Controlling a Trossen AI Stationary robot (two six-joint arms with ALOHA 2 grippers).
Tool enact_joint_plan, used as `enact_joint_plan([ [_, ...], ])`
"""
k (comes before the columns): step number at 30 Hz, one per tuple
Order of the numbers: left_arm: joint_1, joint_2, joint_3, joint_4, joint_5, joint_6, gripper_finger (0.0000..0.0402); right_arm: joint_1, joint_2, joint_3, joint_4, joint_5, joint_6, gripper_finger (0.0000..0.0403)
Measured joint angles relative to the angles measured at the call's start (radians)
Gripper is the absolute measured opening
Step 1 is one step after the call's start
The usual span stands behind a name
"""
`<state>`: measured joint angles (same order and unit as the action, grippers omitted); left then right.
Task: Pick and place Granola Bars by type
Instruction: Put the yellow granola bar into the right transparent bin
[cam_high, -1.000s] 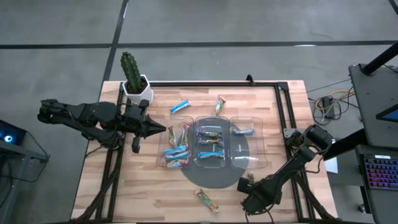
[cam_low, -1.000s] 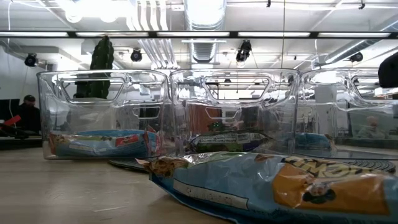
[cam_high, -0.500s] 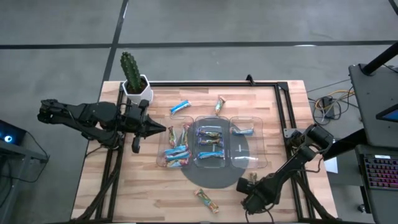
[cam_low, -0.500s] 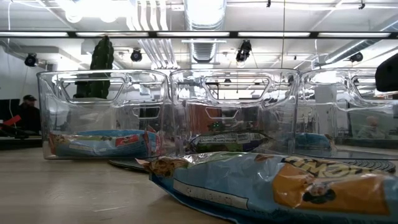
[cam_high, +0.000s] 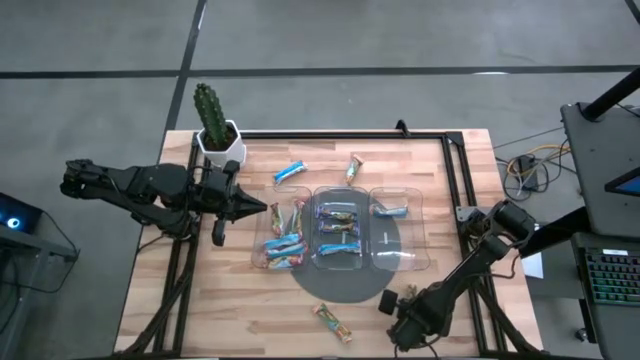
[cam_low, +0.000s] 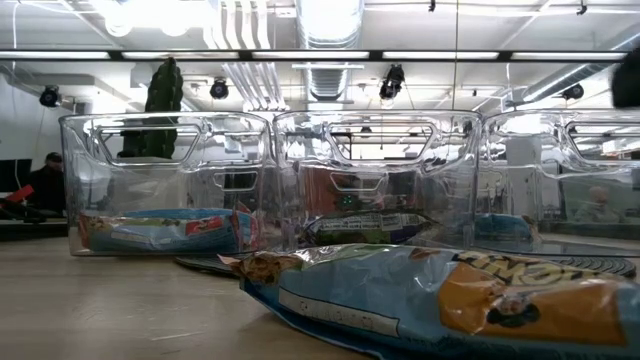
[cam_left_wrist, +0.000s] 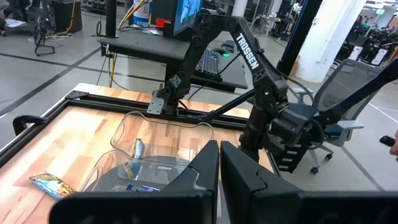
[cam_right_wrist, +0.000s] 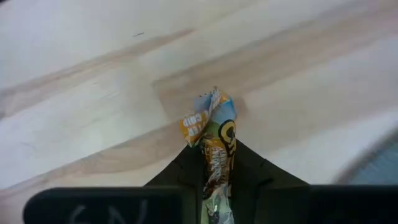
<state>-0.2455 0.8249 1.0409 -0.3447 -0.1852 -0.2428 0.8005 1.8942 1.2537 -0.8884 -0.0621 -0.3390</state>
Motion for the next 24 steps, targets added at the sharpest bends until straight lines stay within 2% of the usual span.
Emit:
enact_joint_plan([
  [6, 0.000, 0.000, 0.000, 0.000, 0.000, 0.000, 0.0000, -0.003, -0.002, 0.153, -0.114, 0.051, 0.094, 0.0044],
  [15, 0.000, 0.000, 0.000, 0.000, 0.000, 0.002, 0.0000, -0.023, -0.008, 0.399, -0.232, 0.109, 0.248, 0.0035],
  [24, 0.000, -0.001, 0.000, 0.000, 0.000, 0.004, 0.0000, -0.051, -0.068, 0.482, -0.389, 0.229, 0.378, 0.0035],
])
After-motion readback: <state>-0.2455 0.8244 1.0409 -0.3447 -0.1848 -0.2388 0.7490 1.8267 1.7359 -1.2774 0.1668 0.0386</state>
